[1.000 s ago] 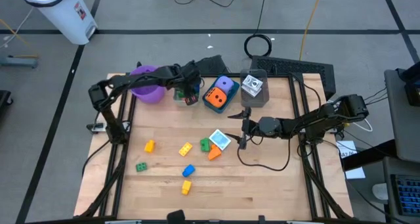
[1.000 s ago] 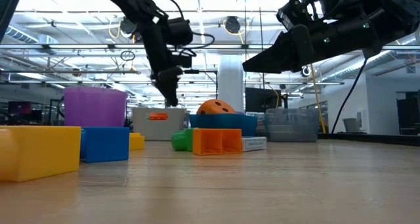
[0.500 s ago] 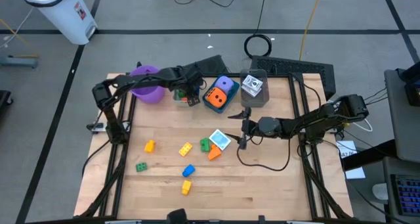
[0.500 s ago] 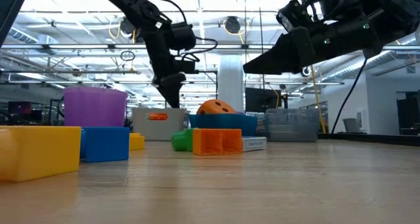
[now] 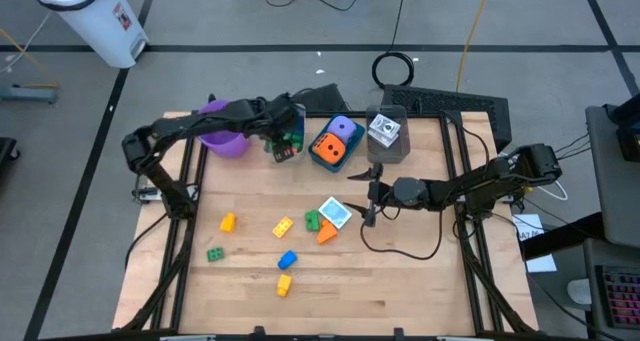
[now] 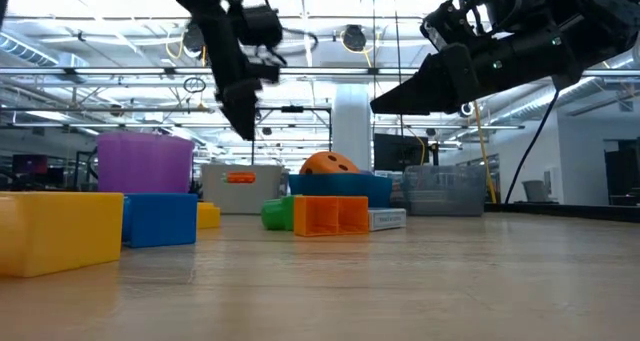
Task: Pick & Place Toys
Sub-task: Put the yellow game piece into the gray bin
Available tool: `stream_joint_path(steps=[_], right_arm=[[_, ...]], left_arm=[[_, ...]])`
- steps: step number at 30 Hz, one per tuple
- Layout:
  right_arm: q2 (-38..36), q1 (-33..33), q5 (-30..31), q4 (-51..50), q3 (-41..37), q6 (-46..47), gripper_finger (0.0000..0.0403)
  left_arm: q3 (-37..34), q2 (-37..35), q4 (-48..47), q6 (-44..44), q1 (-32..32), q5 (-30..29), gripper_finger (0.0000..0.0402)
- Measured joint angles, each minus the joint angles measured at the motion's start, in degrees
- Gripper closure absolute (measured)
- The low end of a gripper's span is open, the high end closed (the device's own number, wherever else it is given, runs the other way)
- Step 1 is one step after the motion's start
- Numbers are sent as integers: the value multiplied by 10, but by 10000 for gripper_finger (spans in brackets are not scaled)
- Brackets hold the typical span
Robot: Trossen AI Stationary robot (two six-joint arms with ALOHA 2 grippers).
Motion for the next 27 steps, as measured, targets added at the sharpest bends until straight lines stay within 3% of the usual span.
stream_joint_path(steps=[12, 18, 27], right_arm=[[0, 0, 0, -2, 0, 1, 55], [0, 0, 0, -2, 0, 1, 55], [0, 0, 0, 6, 0, 2, 55]], left_arm=[[-8, -169, -130, -102, -70, 1, 155], [-98, -239, -136, -187, -138, 2, 147], [-231, -299, -191, -397, -245, 2, 146]])
